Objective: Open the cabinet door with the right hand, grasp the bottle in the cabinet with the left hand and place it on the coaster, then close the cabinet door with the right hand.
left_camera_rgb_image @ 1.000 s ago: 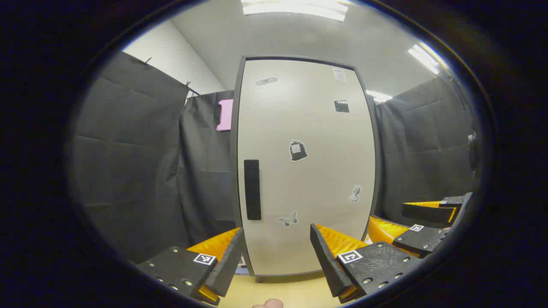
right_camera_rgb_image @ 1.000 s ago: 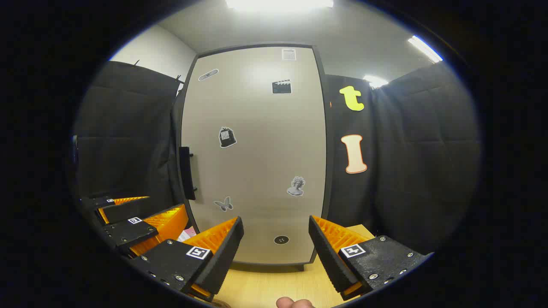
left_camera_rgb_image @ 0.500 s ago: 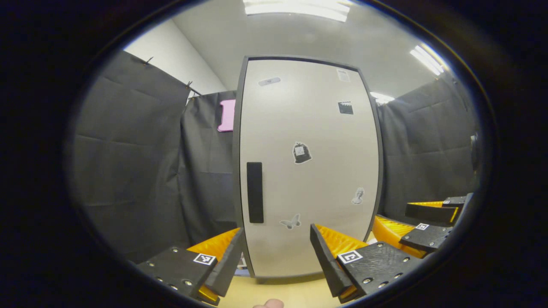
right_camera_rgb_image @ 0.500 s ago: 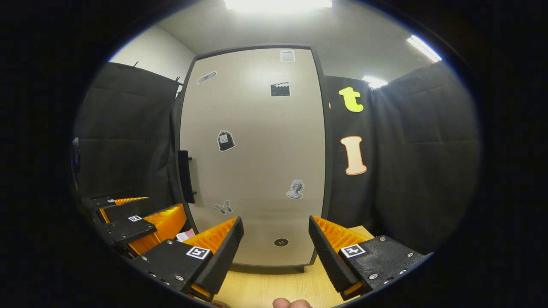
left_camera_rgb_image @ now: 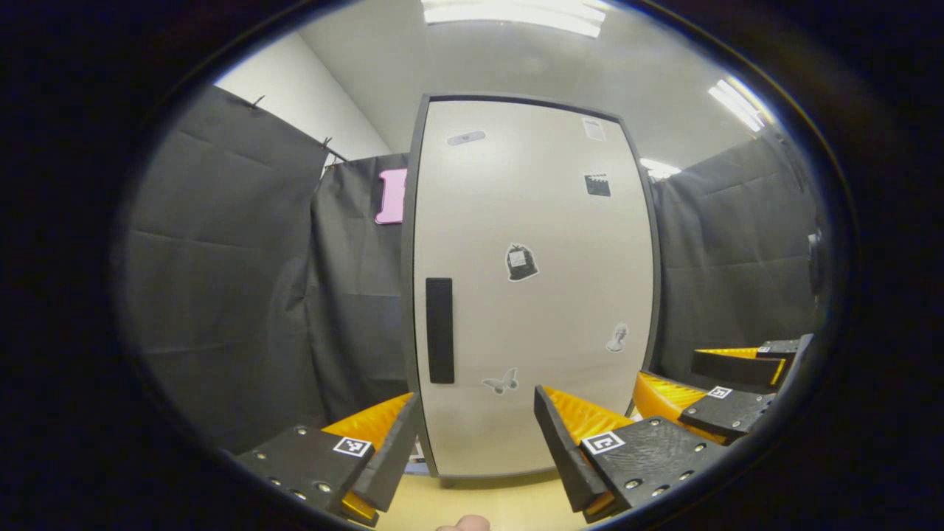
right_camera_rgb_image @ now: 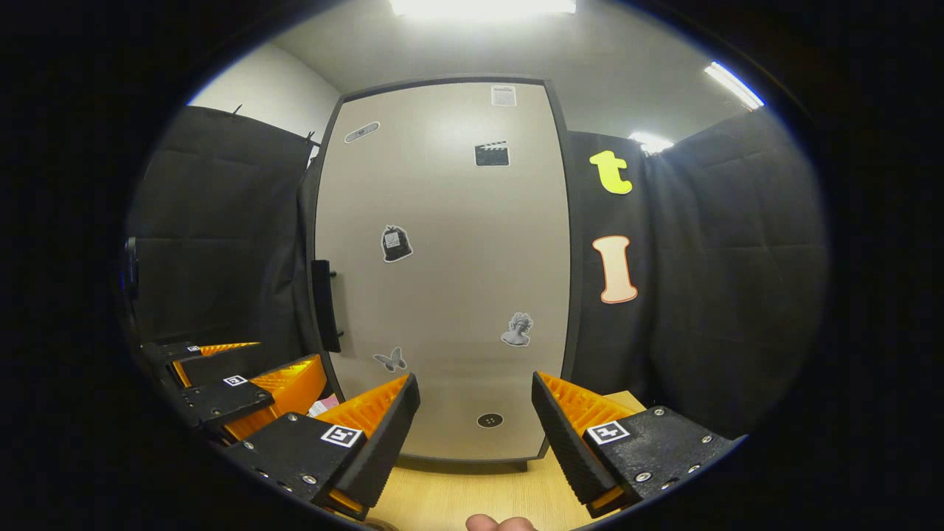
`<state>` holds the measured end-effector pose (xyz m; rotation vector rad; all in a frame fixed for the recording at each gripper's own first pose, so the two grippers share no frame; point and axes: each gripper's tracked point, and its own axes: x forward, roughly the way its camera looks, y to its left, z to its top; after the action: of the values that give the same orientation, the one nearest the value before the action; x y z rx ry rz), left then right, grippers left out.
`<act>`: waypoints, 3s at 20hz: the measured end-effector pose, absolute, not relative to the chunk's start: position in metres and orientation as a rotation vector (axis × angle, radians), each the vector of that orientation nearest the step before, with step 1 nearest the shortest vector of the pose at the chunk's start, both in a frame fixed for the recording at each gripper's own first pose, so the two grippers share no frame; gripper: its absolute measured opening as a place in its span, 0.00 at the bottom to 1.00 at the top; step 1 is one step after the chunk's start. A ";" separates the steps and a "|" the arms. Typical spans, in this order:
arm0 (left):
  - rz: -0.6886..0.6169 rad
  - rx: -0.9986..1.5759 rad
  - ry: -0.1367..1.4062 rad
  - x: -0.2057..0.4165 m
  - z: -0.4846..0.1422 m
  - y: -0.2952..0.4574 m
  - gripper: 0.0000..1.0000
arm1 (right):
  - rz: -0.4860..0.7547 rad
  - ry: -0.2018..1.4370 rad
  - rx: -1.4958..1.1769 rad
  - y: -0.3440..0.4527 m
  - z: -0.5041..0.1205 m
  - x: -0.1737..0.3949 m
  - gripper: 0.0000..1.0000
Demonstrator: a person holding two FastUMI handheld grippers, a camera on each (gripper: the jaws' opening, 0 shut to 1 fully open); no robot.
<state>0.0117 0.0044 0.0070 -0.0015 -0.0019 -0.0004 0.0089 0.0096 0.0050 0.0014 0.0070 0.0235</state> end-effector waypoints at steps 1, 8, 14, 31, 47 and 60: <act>-0.002 0.000 -0.006 0.011 0.008 0.003 0.92 | 0.023 0.012 0.004 0.008 0.003 0.009 0.95; -0.002 -0.004 -0.002 0.005 0.005 0.006 0.92 | 0.029 0.015 -0.012 0.005 0.003 0.015 0.95; 0.012 -0.001 0.009 -0.017 -0.007 0.026 0.82 | 0.074 -0.012 -0.035 0.026 0.014 0.030 0.95; 0.248 0.013 0.109 -0.123 -0.068 0.167 0.92 | 0.285 0.020 -0.019 0.194 0.016 0.135 0.95; 0.205 0.044 0.139 -0.113 -0.088 0.191 0.87 | 0.422 0.040 -0.123 0.222 0.010 0.127 0.28; 0.187 0.094 0.090 -0.111 -0.064 0.160 0.87 | 0.506 0.072 -0.124 0.179 0.017 0.030 0.27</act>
<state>-0.1106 0.1601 -0.0644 0.0936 0.0897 0.1869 0.0305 0.1786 0.0167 -0.1239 0.0721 0.5064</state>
